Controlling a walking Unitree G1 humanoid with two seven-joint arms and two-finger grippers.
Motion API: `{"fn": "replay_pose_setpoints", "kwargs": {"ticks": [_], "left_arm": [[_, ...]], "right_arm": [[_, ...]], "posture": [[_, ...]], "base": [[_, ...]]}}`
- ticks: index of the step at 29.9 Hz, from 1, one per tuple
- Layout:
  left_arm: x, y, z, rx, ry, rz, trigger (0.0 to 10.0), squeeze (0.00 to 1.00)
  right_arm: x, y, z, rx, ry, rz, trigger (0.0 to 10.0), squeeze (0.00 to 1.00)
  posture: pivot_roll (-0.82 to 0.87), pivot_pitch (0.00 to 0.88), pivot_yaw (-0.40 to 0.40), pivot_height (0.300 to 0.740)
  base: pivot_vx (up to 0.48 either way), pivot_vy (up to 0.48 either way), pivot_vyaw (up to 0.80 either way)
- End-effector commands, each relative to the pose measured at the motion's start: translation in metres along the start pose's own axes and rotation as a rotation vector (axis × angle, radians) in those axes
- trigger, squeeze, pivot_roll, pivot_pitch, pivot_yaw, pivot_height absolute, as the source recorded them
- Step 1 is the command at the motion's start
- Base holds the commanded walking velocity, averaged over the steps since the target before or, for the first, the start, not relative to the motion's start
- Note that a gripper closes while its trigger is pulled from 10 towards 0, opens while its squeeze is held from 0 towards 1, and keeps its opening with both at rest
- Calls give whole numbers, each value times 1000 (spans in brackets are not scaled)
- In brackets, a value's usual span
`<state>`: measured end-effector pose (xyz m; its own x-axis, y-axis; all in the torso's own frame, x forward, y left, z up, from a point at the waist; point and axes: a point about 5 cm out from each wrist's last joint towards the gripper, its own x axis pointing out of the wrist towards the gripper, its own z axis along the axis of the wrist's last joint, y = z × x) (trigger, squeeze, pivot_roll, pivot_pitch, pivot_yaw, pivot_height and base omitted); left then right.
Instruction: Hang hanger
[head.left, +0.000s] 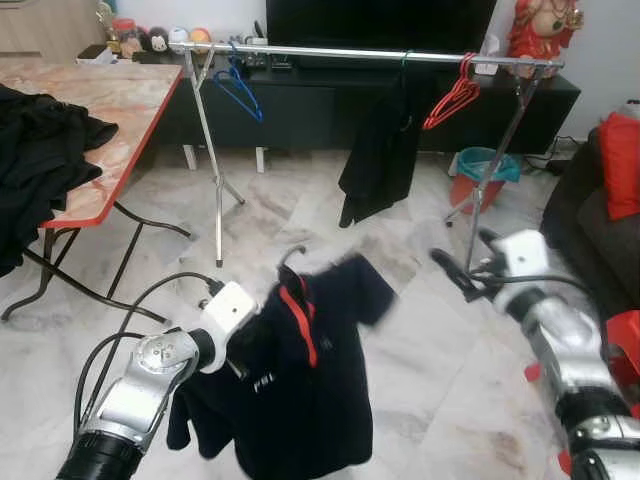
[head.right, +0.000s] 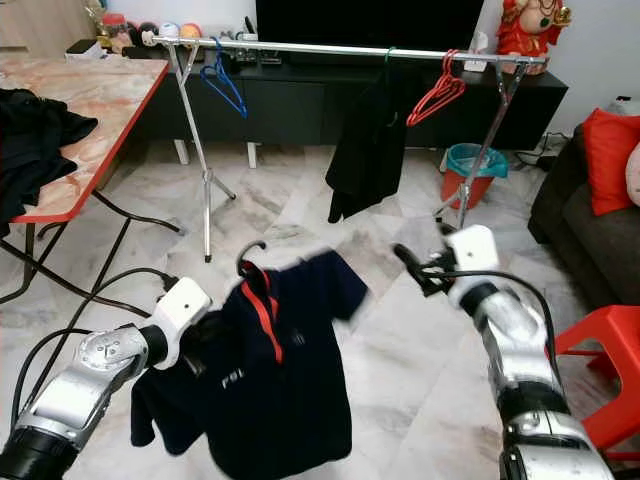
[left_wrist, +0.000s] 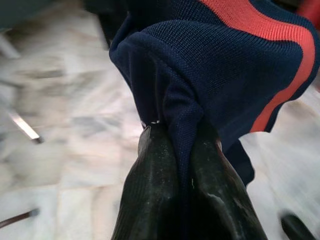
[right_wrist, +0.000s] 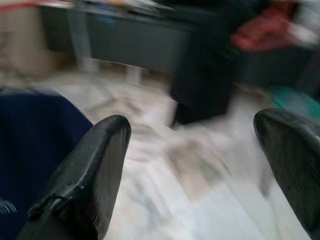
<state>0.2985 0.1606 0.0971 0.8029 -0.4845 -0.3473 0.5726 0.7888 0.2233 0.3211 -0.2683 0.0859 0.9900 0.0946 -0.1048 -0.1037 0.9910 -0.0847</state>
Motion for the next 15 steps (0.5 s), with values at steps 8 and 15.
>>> {"fn": "replay_pose_setpoints", "kwargs": {"ticks": [8, 15], "left_arm": [[18, -11, 7, -199, -117, 259, 10000, 0], [24, -11, 17, -239, -186, 305, 10000, 0]], "right_arm": [[-58, 2, -92, 103, 321, -319, 10000, 0], [-85, 27, -126, 85, 450, -266, 10000, 0]], "posture": [[75, 0, -22, 740], [56, 0, -13, 740]], "base": [[0, 0, 0], [0, 0, 0]]}}
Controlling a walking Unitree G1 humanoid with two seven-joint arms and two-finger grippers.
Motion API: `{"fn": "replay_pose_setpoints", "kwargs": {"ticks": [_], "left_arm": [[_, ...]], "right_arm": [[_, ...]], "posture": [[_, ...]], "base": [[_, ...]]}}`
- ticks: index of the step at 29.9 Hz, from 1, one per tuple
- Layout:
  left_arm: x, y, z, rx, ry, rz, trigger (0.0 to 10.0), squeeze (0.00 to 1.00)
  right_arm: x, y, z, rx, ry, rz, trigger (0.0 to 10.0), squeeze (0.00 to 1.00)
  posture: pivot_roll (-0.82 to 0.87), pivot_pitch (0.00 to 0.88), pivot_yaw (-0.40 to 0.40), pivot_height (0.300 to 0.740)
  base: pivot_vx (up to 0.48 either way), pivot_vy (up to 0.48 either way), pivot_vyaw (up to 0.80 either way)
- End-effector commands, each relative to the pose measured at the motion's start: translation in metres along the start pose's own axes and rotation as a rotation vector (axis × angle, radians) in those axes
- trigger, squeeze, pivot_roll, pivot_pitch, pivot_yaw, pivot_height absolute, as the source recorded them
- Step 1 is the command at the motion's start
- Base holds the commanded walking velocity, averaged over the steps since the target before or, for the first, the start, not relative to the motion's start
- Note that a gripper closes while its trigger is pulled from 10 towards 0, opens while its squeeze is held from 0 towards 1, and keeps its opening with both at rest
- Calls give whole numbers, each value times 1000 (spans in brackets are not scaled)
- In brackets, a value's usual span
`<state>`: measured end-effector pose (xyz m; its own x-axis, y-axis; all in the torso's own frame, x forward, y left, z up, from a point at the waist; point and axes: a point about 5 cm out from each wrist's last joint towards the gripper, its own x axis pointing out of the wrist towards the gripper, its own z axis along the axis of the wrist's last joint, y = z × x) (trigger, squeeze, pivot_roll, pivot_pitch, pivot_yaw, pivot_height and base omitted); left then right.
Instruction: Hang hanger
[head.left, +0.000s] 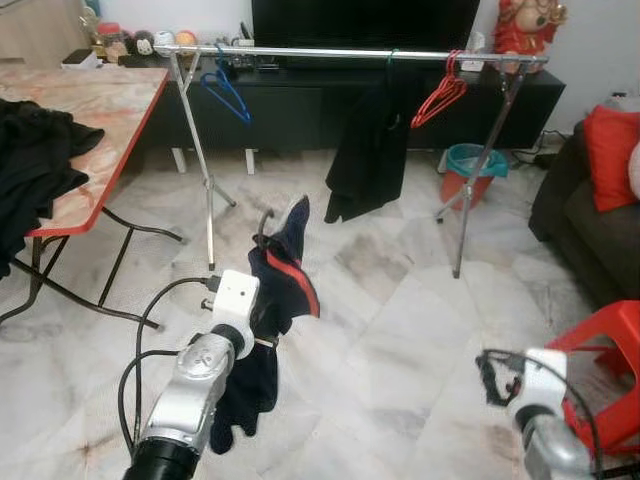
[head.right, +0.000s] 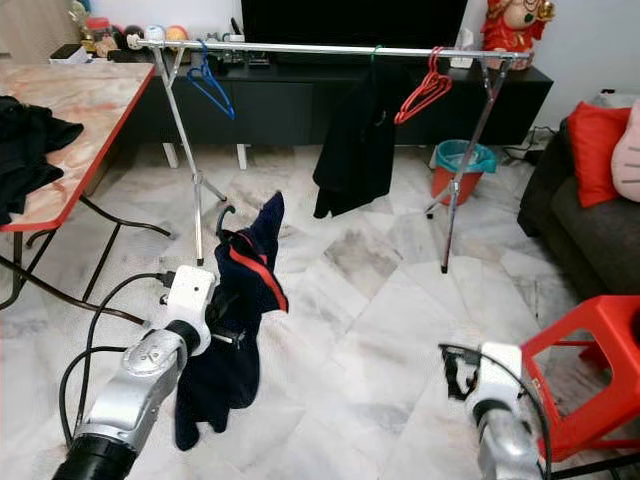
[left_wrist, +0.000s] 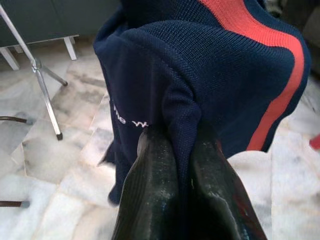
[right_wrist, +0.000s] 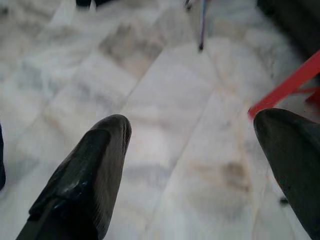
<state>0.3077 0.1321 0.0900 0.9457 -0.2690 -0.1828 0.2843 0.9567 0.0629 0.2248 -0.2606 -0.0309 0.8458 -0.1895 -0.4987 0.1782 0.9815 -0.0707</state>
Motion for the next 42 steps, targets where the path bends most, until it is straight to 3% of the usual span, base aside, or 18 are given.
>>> {"fn": "replay_pose_setpoints", "kwargs": {"ticks": [1, 3, 5, 6, 9, 11, 13, 16, 19, 21, 37, 42], "left_arm": [[4, 6, 15, 21, -70, 25, 10000, 0], [5, 11, 15, 80, -61, 47, 10000, 0], [6, 15, 14, 79, -56, 66, 10000, 0], [6, 19, 14, 67, -50, 88, 10000, 0], [7, 21, 13, 83, -39, 100, 10000, 0], [8, 21, 11, 61, -40, 105, 10000, 0], [11, 18, 12, 37, -44, 103, 10000, 0], [14, 16, 12, 47, -34, 94, 10000, 0], [14, 16, 13, 17, -43, 100, 10000, 0], [13, 17, 11, 19, -39, 103, 10000, 0], [15, 15, 11, 22, -43, 98, 10000, 0], [15, 20, 9, 20, -36, 111, 10000, 0]], "right_arm": [[-4, 0, -11, 0, 46, -8, 10000, 0], [-9, 2, -26, 11, 110, -10, 10000, 0], [-15, 3, -39, 40, 162, -11, 10000, 0], [-24, 4, -56, 42, 246, -19, 10000, 0], [-32, 7, -72, 35, 337, -18, 10000, 0], [-42, 13, -90, -85, 447, 17, 10000, 0], [-50, 18, -102, -100, 512, 23, 10000, 0], [-49, 29, -103, -87, 528, 54, 10000, 0], [-44, 54, -97, -155, 499, 182, 10000, 0], [-42, 65, -95, -135, 499, 216, 10000, 0], [-44, 74, -97, -253, 524, 326, 10000, 0], [-44, 76, -97, -223, 526, 329, 10000, 0]], "posture": [[40, 0, -3, 740], [29, 0, 5, 740], [29, 0, 7, 740], [26, 0, 8, 740], [21, 0, 12, 740], [22, 0, 19, 740], [32, 0, 18, 740], [28, 0, 25, 740], [21, 0, 29, 740], [28, 0, 24, 740], [34, 0, 21, 740], [34, 0, 30, 740]], "base": [[0, 0, 0], [0, 0, 0], [270, 0, 0], [244, 0, 0], [269, 0, 0], [315, 0, 0], [322, 0, 0], [328, 0, 0], [333, 0, 0], [343, 0, 0], [380, 0, 130], [480, 0, 640]]}}
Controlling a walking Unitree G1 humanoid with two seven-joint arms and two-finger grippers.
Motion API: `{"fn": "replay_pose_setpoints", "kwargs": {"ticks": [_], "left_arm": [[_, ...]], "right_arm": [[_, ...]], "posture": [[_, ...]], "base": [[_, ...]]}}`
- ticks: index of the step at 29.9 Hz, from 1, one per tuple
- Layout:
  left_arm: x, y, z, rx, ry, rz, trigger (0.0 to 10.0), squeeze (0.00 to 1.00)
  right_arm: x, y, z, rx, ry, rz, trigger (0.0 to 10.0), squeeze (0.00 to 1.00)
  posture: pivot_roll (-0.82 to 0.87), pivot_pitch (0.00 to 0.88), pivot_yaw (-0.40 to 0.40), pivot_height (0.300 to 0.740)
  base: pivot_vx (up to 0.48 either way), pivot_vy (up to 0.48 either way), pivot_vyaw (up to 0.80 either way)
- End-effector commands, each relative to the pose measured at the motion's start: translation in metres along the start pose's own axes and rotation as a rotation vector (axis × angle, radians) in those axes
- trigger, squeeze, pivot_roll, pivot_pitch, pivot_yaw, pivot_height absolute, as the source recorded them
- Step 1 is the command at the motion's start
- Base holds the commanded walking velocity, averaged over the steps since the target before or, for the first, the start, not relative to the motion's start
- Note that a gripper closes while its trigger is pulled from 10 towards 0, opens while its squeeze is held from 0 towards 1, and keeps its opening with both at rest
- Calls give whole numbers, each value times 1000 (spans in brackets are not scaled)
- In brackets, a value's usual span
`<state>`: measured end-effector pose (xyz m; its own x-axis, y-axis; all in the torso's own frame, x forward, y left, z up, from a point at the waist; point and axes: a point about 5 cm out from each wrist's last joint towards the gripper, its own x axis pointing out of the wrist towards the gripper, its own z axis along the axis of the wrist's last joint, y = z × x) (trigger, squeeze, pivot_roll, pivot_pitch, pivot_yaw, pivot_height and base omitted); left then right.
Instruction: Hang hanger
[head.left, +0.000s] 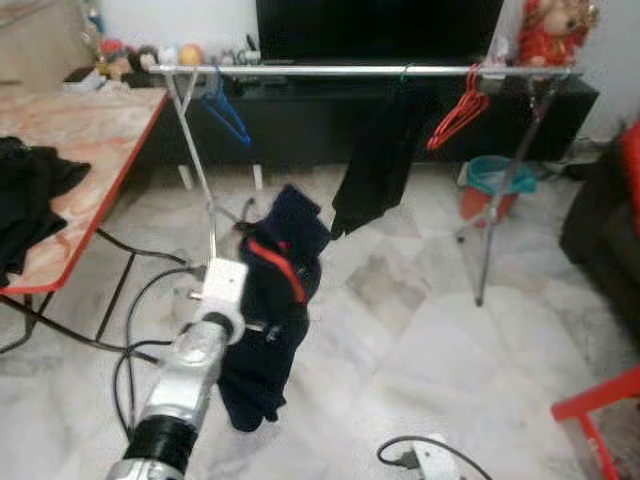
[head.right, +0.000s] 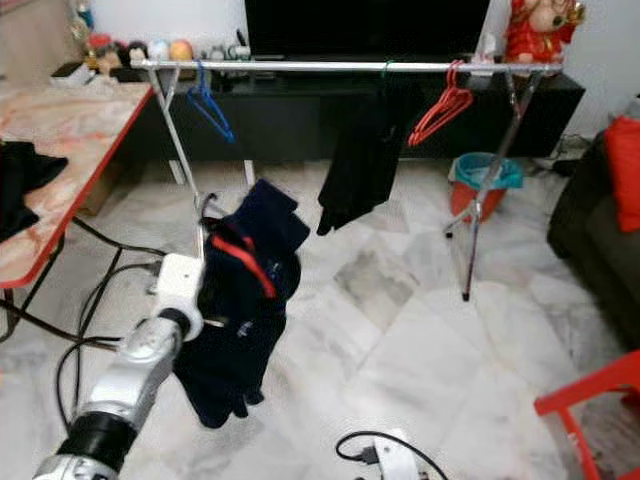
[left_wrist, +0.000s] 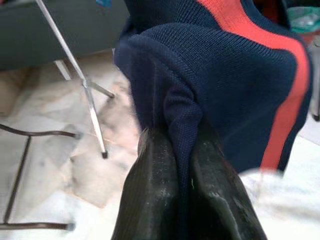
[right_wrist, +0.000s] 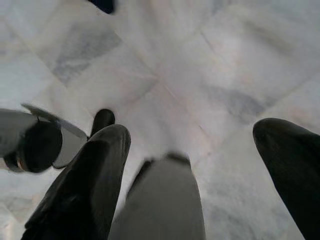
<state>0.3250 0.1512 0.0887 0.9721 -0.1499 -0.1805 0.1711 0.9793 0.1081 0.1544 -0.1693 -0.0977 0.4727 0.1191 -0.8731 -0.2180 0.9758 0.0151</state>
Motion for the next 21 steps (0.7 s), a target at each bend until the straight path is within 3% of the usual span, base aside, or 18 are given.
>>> {"fn": "replay_pose_setpoints", "kwargs": {"ticks": [1, 3, 4, 5, 7, 12, 18, 21], "left_arm": [[3, -3, 9, -8, -42, -9, 10000, 0], [1, 6, 6, -52, -45, 17, 10000, 0], [-3, 18, 2, -63, -41, 47, 10000, 0], [-3, 18, 2, -63, -41, 47, 10000, 0], [-9, 35, -5, -52, -32, 83, 10000, 0], [-19, 59, -10, -32, -17, 136, 10000, 0], [-18, 67, -6, -28, -29, 154, 10000, 0], [-16, 65, -5, -29, -33, 148, 10000, 0]], "right_arm": [[-1, -5, -4, 16, 9, -12, 10000, 0], [-2, -6, -4, 35, 2, -23, 10000, 0], [-2, -6, -4, 46, -1, -28, 10000, 0], [-2, -6, -4, 46, -1, -28, 10000, 0], [-2, -6, -4, 40, 1, -26, 10000, 0], [-2, -7, -4, 84, -8, -39, 10000, 0], [-2, -10, -1, 59, -10, -43, 10000, 0], [-2, -14, 0, 90, -15, -63, 10000, 0]], "posture": [[33, 0, 31, 740], [27, 0, 35, 740], [29, 0, 36, 740], [29, 0, 36, 740], [33, 0, 36, 740], [51, 0, 26, 740], [52, 0, 24, 740], [48, 0, 23, 740]], "base": [[480, 0, 0], [480, 0, 0], [480, 0, 0], [480, 0, 0], [480, 0, 0], [480, 0, 0], [480, 0, 0], [480, 0, 0]]}}
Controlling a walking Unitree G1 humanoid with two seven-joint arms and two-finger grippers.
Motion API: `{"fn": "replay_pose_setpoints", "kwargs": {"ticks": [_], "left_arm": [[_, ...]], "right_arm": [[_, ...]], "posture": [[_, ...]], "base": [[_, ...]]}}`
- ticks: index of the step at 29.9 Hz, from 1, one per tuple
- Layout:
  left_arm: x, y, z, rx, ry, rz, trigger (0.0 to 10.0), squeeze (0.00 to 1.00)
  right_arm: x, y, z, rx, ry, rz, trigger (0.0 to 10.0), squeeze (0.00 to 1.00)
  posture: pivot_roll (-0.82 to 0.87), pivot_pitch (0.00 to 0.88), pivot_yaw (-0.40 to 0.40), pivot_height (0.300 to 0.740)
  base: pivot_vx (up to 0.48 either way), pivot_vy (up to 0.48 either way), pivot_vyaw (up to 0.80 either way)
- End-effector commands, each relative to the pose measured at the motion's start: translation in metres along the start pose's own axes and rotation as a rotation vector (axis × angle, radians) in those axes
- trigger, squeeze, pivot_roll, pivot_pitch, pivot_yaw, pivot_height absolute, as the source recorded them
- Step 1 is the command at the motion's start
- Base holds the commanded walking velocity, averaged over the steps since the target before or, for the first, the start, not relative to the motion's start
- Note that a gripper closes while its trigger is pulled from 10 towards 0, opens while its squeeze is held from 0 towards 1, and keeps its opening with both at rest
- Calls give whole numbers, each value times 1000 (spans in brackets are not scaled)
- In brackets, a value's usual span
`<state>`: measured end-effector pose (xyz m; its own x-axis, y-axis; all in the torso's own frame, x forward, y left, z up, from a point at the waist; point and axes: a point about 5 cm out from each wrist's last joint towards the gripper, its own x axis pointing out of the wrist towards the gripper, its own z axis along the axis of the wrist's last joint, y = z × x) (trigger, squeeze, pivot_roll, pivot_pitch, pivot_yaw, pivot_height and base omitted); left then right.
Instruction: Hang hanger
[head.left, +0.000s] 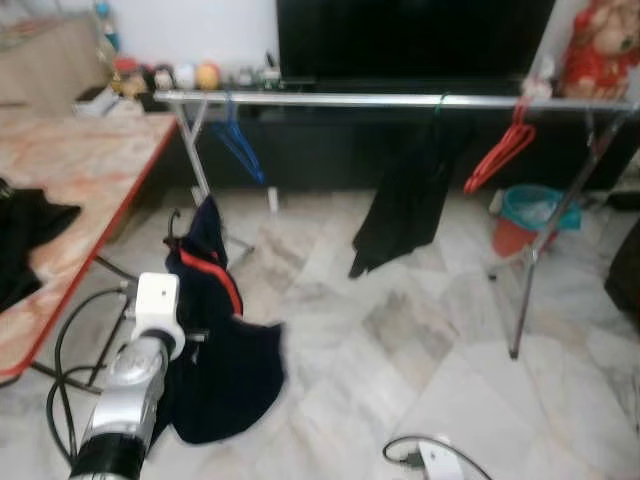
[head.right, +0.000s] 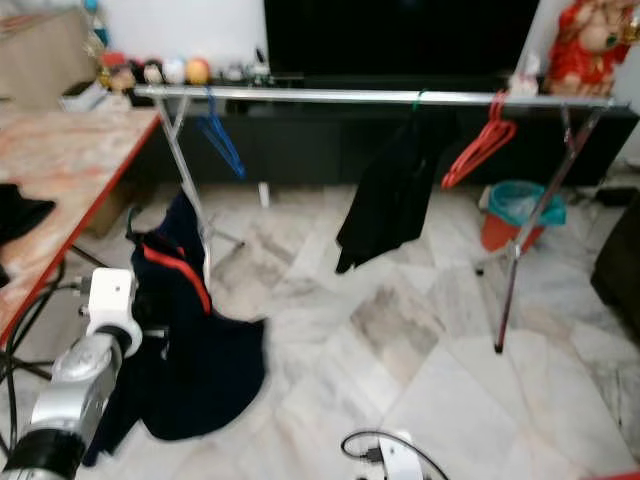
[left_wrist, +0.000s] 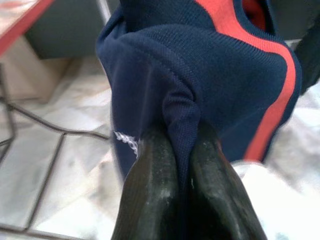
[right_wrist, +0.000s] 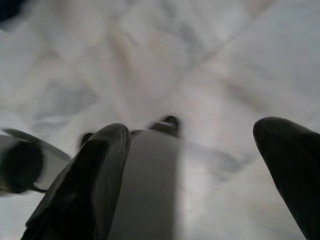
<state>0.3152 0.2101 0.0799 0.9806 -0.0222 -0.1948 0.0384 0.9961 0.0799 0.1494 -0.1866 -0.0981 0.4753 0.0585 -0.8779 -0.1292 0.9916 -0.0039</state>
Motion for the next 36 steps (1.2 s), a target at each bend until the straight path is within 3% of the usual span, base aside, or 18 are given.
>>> {"fn": "replay_pose_setpoints", "kwargs": {"ticks": [1, 5, 10, 17, 21, 36], "left_arm": [[2, 8, 14, 20, -61, 19, 10000, 0], [4, 1, 13, 15, -58, -6, 10000, 0], [4, 0, 14, 14, -58, -12, 10000, 0], [4, 0, 12, 18, -48, -38, 10000, 0], [3, -2, 11, 18, -44, -50, 10000, 0], [3, -16, 8, 18, -23, -131, 10000, 0]], "right_arm": [[1, 2, 8, 29, -25, -6, 10000, 0], [1, 0, 5, 27, -7, -7, 10000, 0], [1, 1, 6, 23, -6, -4, 10000, 0], [1, 1, 8, 11, -6, 2, 10000, 0], [2, 1, 8, 13, -8, 6, 10000, 0], [2, 1, 9, 9, -11, 12, 10000, 0]], "posture": [[48, 0, 23, 740], [39, 0, 28, 740], [44, 0, 27, 740], [53, 0, 25, 740], [53, 0, 26, 740], [53, 0, 28, 740]], "base": [[480, 0, 0], [480, 0, -400], [480, 0, -800], [480, 0, 0], [480, 0, -800], [480, 0, 0]]}}
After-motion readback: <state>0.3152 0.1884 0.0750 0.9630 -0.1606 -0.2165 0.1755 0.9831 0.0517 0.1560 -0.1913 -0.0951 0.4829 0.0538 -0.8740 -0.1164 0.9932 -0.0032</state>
